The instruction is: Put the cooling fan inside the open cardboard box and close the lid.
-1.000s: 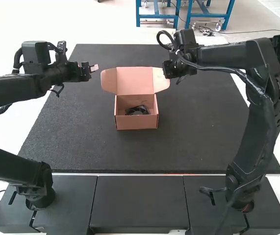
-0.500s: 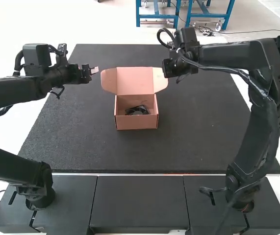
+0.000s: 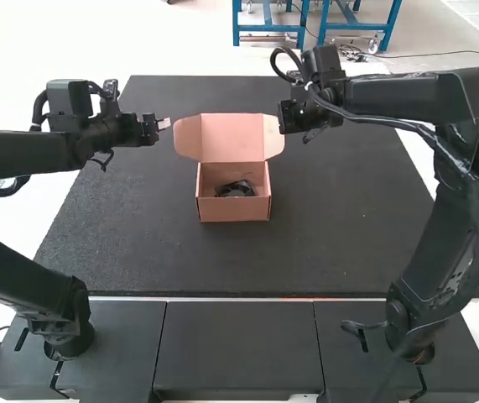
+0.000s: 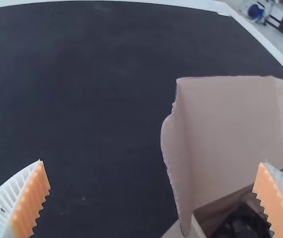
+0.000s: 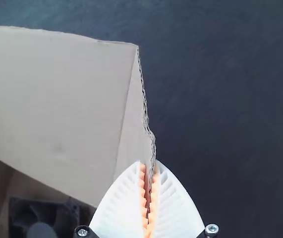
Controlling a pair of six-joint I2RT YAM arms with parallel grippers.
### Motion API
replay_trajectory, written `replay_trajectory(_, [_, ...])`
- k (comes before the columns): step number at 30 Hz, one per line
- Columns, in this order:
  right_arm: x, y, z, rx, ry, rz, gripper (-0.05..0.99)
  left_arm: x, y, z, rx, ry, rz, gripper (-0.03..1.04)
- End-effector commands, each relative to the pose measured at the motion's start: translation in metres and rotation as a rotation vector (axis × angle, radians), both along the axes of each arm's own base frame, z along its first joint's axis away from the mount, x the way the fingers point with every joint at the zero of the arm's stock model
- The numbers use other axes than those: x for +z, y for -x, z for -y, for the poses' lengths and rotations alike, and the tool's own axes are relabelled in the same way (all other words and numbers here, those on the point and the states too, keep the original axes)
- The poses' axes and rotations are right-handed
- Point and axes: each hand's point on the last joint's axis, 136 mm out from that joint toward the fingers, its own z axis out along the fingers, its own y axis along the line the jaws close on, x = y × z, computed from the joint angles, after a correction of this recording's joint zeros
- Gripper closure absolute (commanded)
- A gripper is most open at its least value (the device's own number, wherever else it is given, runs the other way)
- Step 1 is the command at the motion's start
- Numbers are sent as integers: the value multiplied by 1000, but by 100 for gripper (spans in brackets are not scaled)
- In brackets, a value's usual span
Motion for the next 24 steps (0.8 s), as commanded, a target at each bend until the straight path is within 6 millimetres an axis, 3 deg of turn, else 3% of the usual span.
replay_trajectory(1, [18, 8, -5, 20, -22, 31, 96, -2, -9, 1, 2, 1, -1, 4])
replay_trajectory(11, [17, 21, -11, 55, -30, 25, 96, -14, -19, 43, -97, 1, -19, 5])
replay_trajectory(24, [15, 29, -10, 75, -44, 23, 96, -14, -36, 49, -102, 14, -14, 11])
